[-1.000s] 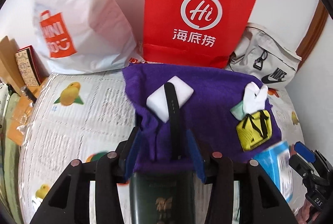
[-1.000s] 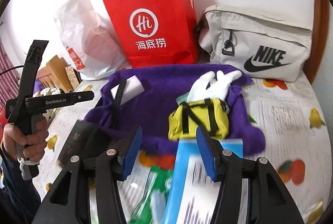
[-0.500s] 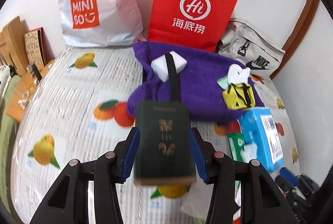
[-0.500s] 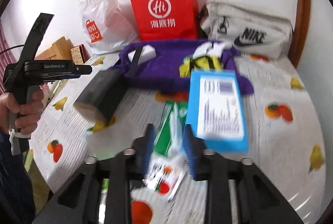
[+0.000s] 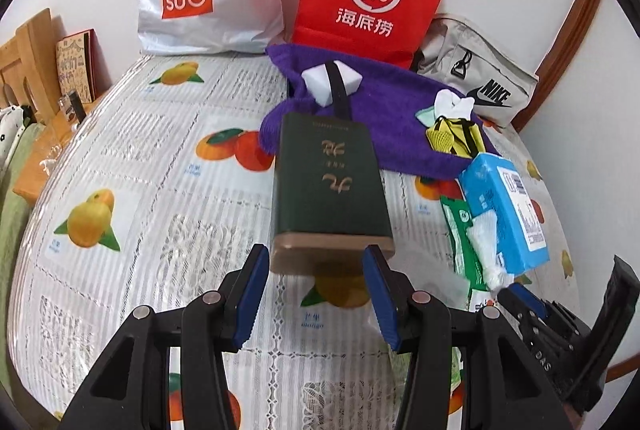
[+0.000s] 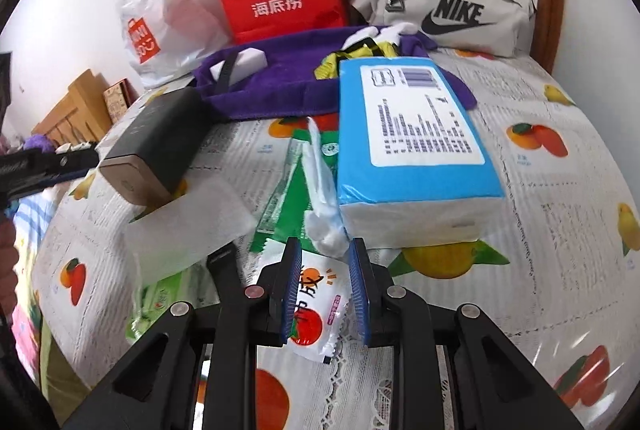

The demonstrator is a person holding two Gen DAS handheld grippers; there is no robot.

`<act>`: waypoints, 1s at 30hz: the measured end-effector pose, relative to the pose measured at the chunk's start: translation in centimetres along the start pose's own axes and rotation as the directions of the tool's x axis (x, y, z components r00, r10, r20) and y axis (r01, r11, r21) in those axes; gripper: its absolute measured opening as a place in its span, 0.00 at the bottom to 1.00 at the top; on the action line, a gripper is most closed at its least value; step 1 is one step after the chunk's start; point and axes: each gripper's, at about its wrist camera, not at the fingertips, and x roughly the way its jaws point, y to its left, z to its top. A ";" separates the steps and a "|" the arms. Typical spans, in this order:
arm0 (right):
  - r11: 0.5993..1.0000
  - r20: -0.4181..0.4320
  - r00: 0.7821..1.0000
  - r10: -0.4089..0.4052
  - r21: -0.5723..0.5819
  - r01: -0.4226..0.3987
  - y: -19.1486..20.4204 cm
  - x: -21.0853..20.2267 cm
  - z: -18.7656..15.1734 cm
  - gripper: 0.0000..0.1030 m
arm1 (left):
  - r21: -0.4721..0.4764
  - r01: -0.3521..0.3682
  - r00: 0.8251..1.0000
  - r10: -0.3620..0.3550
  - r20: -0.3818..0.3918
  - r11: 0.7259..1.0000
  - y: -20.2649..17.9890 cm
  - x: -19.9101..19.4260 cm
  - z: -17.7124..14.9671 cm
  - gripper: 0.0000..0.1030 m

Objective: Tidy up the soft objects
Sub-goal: 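Release the strap onto the towel with the left tool while the right tool reaches toward the white tissue, then grasp the white tissue with the right tool while the left tool grasps the white mesh sleeve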

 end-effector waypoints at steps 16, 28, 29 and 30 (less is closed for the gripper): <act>0.992 0.042 0.998 0.048 0.115 -0.053 -0.2 -0.3 -0.7 0.15 | 0.035 -0.015 1.000 0.015 -0.006 0.999 -0.4 -0.9 -1.8 0.45; 0.999 0.056 0.997 0.051 0.006 -0.051 -0.6 -5.8 -2.9 0.15 | 0.077 0.031 0.999 -0.027 -0.046 0.997 -2.7 -0.9 -4.9 0.53; 0.999 0.053 0.998 0.037 -0.003 -0.037 -0.9 -6.1 -3.5 0.15 | 0.087 0.038 0.998 -0.034 -0.048 0.996 -3.2 -0.7 -5.0 0.55; 1.000 0.051 0.999 0.016 -0.009 -0.016 -1.2 -6.4 -3.9 0.15 | 0.094 0.044 0.998 -0.039 -0.050 0.995 -3.6 -0.6 -5.1 0.56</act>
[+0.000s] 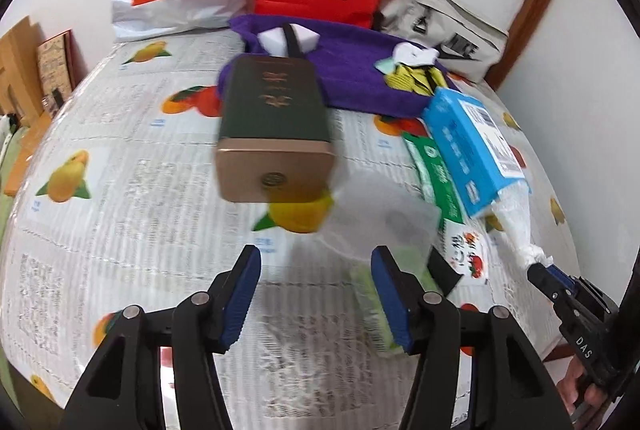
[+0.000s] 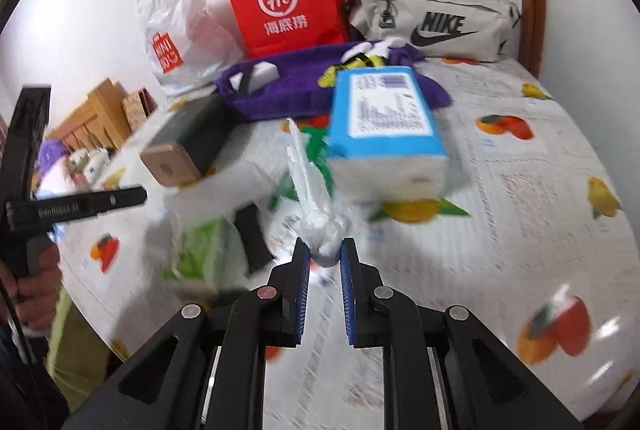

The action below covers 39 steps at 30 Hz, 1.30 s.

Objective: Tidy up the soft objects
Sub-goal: 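Grasp the white tissue with the right tool while the left tool grasps the white mesh sleeve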

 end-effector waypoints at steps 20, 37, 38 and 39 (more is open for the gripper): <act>0.997 -0.073 0.995 -0.072 -0.025 0.070 -3.9 2.5 -2.2 0.52 | 0.189 -0.003 0.995 0.022 -0.098 0.982 -5.4 6.7 1.8 0.77; 0.997 -0.051 0.996 -0.067 -0.050 0.065 -3.4 4.1 -1.2 0.19 | 0.210 0.065 0.996 -0.049 -0.080 0.976 -5.4 7.6 1.9 0.17; 0.997 -0.052 0.996 -0.066 -0.048 0.063 -3.4 4.1 -1.3 0.19 | 0.208 0.068 0.996 -0.054 -0.074 0.976 -5.4 7.4 1.9 0.12; 0.997 -0.052 0.996 -0.068 -0.049 0.066 -3.3 4.1 -1.3 0.19 | 0.208 0.065 0.997 -0.053 -0.064 0.976 -5.4 7.1 1.8 0.12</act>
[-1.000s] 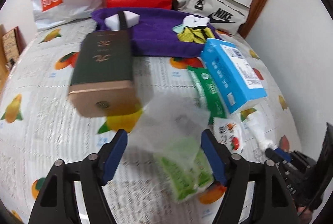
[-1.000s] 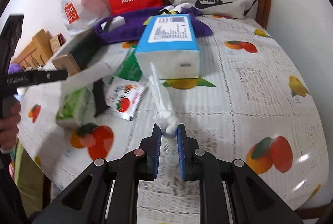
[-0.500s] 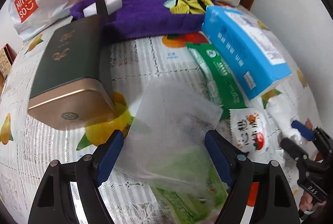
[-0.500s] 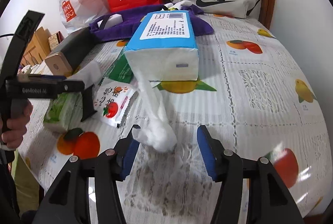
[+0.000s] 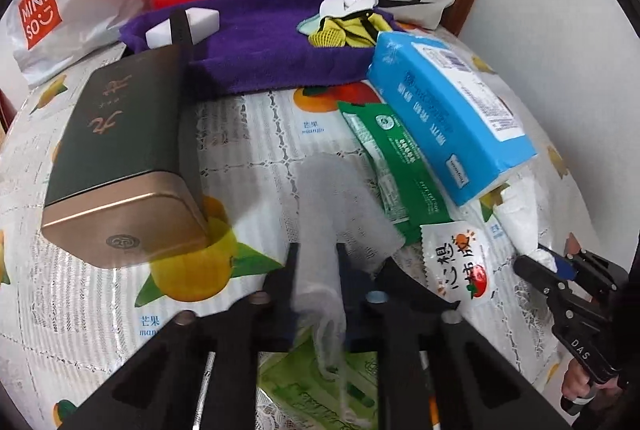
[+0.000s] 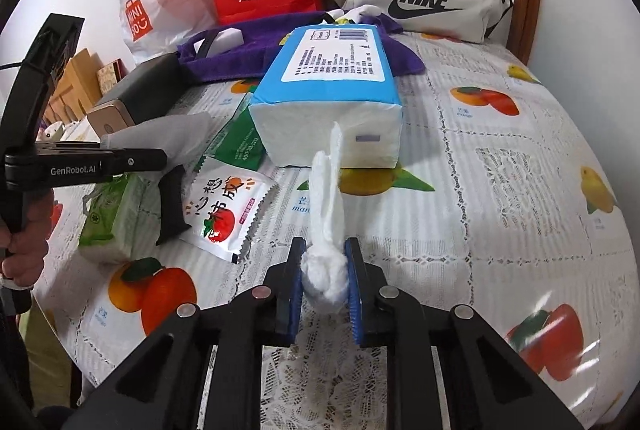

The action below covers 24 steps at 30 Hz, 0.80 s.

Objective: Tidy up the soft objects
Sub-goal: 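Grasp the white tissue with the right tool while the left tool grasps the white mesh sleeve, then carry the white tissue and mesh sleeve toward the purple towel with both tools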

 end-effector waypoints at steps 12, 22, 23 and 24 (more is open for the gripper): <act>0.999 0.003 1.000 -0.010 0.037 0.010 -0.3 -1.2 -0.6 0.19 | -0.055 -0.034 0.998 0.037 0.056 0.998 2.0 -4.3 -2.0 0.09; 1.000 0.055 0.998 0.004 0.020 -0.005 0.5 -3.8 0.3 0.19 | -0.144 -0.067 0.992 0.081 0.095 0.987 4.9 -7.7 -4.2 0.09; 1.000 0.066 0.998 0.008 0.018 -0.010 0.6 -4.3 0.6 0.19 | -0.148 -0.068 0.991 0.084 0.101 0.987 5.0 -8.1 -4.2 0.09; 1.000 0.070 0.998 0.009 0.015 -0.010 0.7 -4.5 0.9 0.19 | -0.151 -0.068 0.990 0.085 0.109 0.986 5.1 -8.5 -4.1 0.09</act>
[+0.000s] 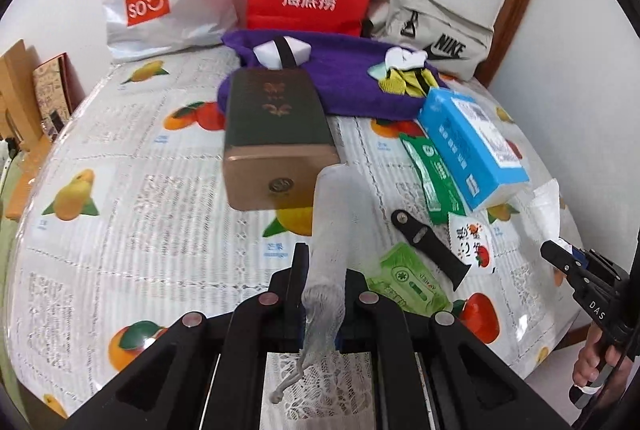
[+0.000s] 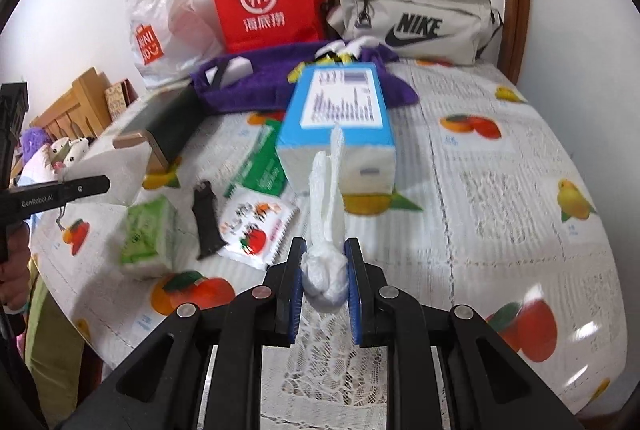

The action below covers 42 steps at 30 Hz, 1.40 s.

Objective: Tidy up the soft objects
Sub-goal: 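Carry the white tissue and mesh sleeve toward the purple towel with both tools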

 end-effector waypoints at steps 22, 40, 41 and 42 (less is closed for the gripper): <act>0.997 0.098 0.992 0.074 -0.028 -0.072 1.4 -2.9 8.4 0.18 | -0.038 0.007 0.994 -0.002 0.111 0.999 0.2 -4.3 5.8 0.09; 0.991 0.114 0.985 0.128 -0.045 -0.123 1.3 0.6 15.8 0.18 | -0.025 0.033 0.994 -0.030 0.103 0.999 -1.0 -1.2 12.0 0.09; 0.991 0.113 0.985 0.131 -0.044 -0.127 1.2 0.9 16.3 0.18 | -0.024 0.031 0.994 -0.029 0.101 0.999 -1.1 -0.9 12.2 0.09; 0.991 0.111 0.985 0.133 -0.043 -0.129 1.1 1.3 16.6 0.18 | -0.023 0.030 0.995 -0.027 0.099 0.999 -1.1 -0.6 12.5 0.09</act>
